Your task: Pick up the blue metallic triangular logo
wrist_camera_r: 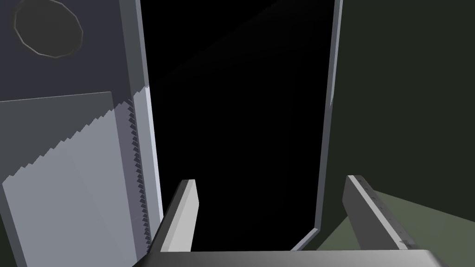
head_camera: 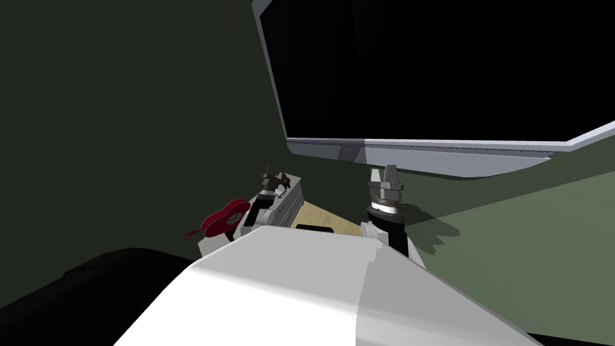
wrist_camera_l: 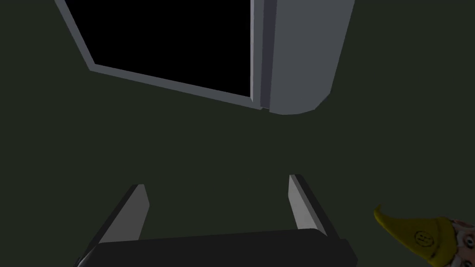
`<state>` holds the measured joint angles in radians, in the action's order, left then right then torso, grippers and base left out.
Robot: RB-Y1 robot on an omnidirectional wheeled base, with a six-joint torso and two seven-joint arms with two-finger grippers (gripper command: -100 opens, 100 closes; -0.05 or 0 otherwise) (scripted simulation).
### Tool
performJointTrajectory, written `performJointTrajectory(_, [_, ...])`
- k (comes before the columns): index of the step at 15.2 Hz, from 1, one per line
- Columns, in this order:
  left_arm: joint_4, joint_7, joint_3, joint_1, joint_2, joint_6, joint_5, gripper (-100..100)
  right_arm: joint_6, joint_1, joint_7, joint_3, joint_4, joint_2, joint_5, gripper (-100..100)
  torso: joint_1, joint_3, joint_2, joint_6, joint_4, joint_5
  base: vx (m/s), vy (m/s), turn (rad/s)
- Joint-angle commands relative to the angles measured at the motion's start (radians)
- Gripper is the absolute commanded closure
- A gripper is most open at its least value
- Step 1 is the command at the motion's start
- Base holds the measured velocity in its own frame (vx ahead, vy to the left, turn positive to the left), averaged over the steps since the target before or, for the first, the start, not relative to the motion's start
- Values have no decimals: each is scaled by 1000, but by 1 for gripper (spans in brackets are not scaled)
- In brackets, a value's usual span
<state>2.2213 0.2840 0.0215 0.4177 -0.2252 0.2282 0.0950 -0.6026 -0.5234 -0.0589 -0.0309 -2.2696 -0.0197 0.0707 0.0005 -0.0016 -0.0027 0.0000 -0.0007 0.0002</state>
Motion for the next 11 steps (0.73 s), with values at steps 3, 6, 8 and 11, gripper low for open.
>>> performJointTrajectory(3, [-22,31,-9,-13,-21,-71,24,-100,0,0,0,0,0,0,0,0,0,0,0,0,0,0,29,1,9])
performJointTrajectory(6, [-40,57,-14,-23,-36,-125,44,-100,0,0,0,0,0,0,0,0,0,0,0,0,0,0,27,3,9])
performJointTrajectory(8, [-58,84,-20,-33,-51,-176,65,-100,0,0,0,0,0,0,0,0,0,0,0,0,0,0,34,3,11])
performJointTrajectory(11, [-77,112,-26,-43,-66,-228,87,-100,0,0,0,0,0,0,0,0,0,0,0,0,0,0,31,4,9])
